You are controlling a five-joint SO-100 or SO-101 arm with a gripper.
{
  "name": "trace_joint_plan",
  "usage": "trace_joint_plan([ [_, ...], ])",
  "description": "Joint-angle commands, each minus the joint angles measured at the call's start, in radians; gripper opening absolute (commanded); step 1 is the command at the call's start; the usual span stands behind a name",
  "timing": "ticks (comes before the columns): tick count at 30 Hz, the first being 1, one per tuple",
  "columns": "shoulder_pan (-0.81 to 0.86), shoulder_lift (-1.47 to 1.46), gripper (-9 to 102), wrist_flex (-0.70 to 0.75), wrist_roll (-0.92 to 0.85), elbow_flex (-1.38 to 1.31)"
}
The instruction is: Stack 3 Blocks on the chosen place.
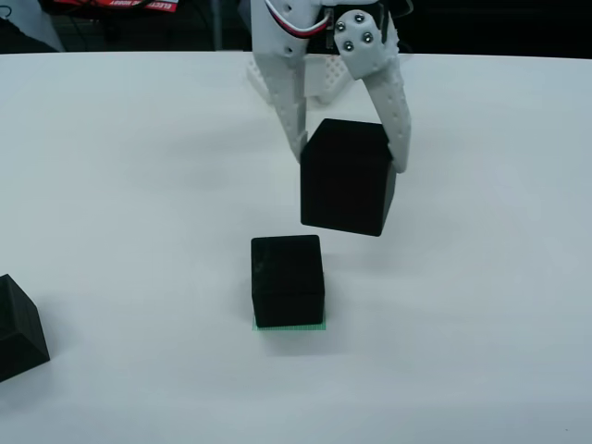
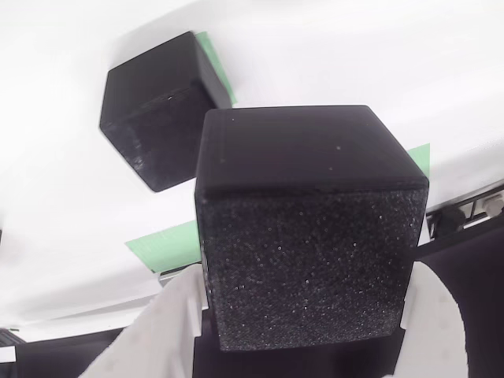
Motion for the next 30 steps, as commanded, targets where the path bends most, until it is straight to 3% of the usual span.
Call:
trace_joint_plan([
  [1,0.066,0.043,22,-0.006,-0.066,-0.011],
  [12,0.202,0.014,22,-0.064,-0.135,0.046],
  [30,0.178,-0.114,22,-0.167,-0.107,0.109],
])
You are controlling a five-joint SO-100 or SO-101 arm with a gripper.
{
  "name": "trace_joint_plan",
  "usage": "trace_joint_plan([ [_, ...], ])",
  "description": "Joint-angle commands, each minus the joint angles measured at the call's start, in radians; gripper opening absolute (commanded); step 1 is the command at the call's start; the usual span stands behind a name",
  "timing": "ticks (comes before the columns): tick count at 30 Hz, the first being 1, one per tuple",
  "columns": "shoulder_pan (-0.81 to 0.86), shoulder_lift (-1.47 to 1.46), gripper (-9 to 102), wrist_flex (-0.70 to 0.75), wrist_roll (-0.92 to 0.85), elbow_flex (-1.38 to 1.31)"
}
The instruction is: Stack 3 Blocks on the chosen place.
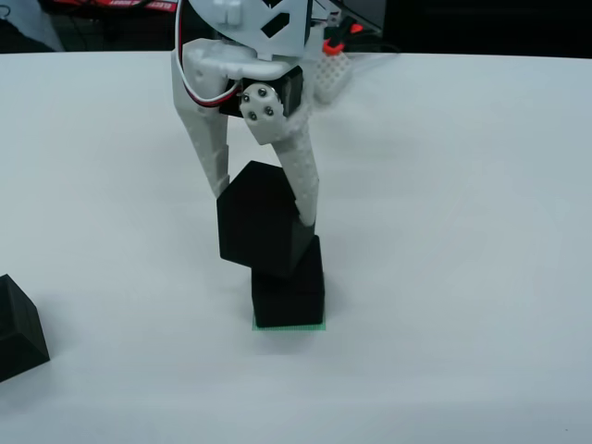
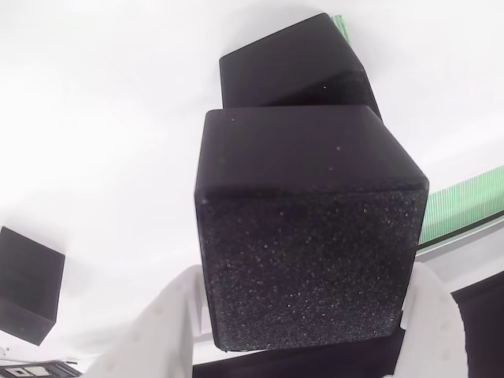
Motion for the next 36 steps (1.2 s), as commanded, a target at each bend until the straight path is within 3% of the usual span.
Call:
trace_joint_plan([
  [1,-0.018,-0.009,22,-0.014,0.014,-0.014],
  [19,-0.031,-0.04,23,-0.078,0.023,0.014],
  [36,-0.032,-0.04,35,-0.106,0.025,0.026],
])
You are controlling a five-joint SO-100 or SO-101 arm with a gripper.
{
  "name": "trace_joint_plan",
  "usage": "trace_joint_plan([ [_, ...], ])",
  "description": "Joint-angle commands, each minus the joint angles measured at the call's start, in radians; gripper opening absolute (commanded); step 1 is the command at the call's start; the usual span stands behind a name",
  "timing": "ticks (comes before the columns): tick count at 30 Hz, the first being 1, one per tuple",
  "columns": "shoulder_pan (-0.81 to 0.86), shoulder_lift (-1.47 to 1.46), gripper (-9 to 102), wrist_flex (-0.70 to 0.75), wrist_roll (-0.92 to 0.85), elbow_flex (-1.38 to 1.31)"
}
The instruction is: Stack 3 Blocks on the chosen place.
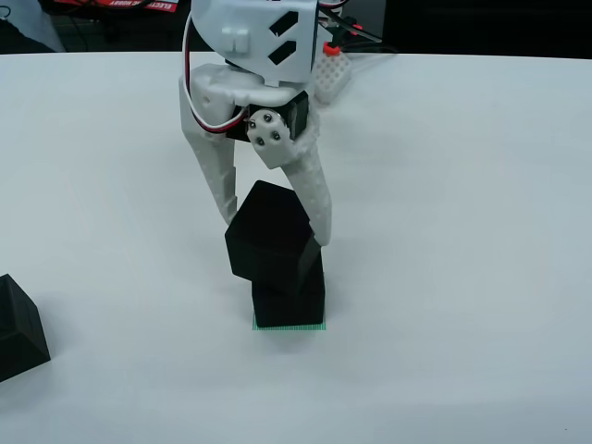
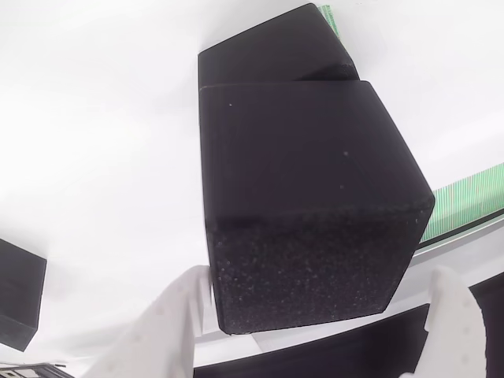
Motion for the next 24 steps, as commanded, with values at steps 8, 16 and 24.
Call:
trace_joint_plan([
  [8,-0.011,0.095,35,0.025,-0.002,0.002],
  [16,0.008,0.249,35,0.133,0.0,-0.038],
  [24,0.193,0.259,35,0.132,0.005,-0.094],
])
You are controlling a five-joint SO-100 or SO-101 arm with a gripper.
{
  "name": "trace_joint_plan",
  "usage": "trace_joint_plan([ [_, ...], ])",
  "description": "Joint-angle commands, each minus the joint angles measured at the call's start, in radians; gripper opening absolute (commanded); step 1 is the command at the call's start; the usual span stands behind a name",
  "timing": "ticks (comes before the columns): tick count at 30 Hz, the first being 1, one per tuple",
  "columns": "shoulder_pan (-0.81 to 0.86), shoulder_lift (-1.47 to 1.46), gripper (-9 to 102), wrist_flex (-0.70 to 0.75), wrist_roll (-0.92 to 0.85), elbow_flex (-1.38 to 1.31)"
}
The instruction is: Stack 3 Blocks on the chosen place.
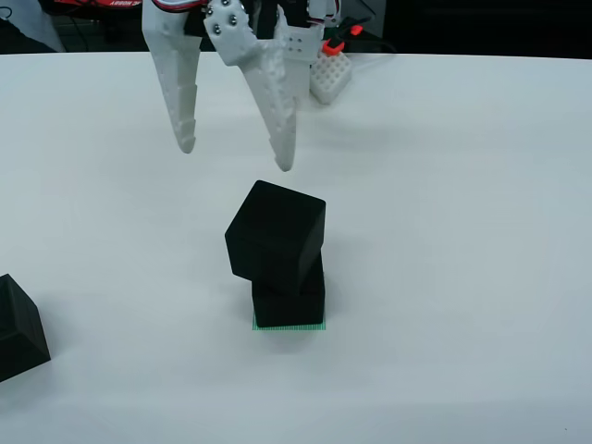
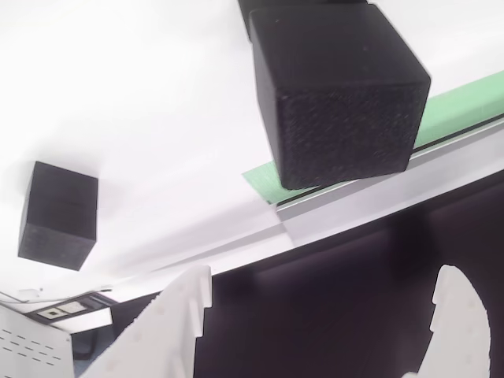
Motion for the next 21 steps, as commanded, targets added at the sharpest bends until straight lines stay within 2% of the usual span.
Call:
trace_joint_plan([
  [1,0.1,0.002,35,-0.006,0.017,-0.043],
  [12,0.353,-0.242,35,-0.1,0.219,-0.107],
  [21,0.402,-0.525,35,-0.067,0.239,-0.374],
])
